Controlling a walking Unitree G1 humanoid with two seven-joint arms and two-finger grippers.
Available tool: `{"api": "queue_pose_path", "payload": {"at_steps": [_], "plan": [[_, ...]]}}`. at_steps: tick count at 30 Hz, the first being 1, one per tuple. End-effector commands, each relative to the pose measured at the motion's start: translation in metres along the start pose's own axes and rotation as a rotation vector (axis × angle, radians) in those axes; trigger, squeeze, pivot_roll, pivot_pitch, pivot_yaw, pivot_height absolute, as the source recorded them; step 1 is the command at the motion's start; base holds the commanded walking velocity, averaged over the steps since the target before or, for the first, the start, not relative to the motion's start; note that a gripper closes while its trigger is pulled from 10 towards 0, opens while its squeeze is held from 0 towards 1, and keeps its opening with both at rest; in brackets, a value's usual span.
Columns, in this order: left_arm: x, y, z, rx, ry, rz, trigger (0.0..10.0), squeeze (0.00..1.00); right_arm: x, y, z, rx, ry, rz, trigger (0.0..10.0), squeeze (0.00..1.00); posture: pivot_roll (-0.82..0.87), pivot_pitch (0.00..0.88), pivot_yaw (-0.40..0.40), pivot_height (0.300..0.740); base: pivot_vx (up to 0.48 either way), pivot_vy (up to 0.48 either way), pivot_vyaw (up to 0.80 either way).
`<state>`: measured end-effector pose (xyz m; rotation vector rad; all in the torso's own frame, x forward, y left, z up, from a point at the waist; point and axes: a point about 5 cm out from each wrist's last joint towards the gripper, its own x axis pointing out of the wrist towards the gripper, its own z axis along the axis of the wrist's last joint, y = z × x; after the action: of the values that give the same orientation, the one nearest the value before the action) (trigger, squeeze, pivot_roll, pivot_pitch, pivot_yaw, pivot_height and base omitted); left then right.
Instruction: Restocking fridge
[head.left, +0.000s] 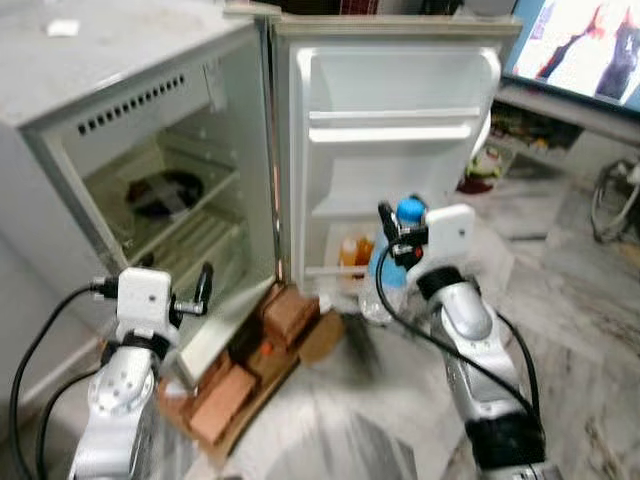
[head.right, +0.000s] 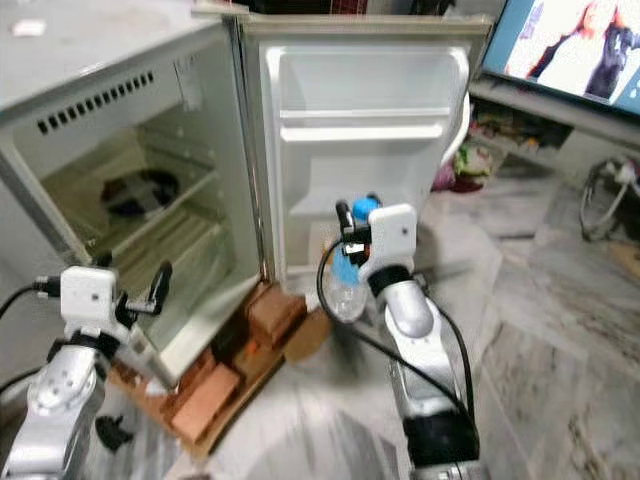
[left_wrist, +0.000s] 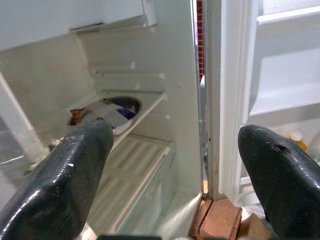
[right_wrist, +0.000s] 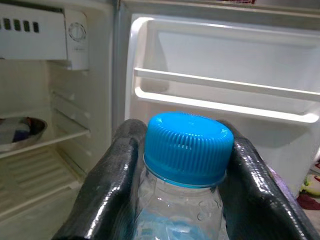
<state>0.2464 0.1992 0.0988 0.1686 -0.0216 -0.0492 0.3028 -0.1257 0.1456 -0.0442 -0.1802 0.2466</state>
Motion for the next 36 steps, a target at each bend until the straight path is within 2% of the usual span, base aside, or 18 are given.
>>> {"api": "queue_pose_path", "payload": {"at_steps": [1,19,32,36], "plan": [[0.0007,-0.0026,0.0035,-0.011,-0.014,-0.007,10.0,0.00,0.0028,-0.0007,0.0109,-0.009,-0.049,-0.007,10.0,0.00,0.09,0.026,-0.059,0.740,0.307,0.000,0.00],[0.0030,-0.0034,0.0034,-0.041,-0.014,-0.003,10.0,0.00,0.0007,0.0019,0.0076,0.014,-0.039,0.018,10.0,0.00,0.09,0.032,-0.061,0.740,0.308,0.000,0.00],[0.0056,-0.0029,0.0036,-0.046,-0.012,0.000,10.0,0.00,0.0023,0.0021,0.0075,0.010,-0.042,0.030,10.0,0.00,0.09,0.027,-0.066,0.740,0.319,0.000,0.46],[0.0066,-0.0027,0.0041,-0.056,-0.010,0.005,10.0,0.00,0.0028,0.0022,0.0069,0.013,-0.040,0.032,10.0,0.00,0.09,0.024,-0.068,0.740,0.141,0.000,0.00]]}}
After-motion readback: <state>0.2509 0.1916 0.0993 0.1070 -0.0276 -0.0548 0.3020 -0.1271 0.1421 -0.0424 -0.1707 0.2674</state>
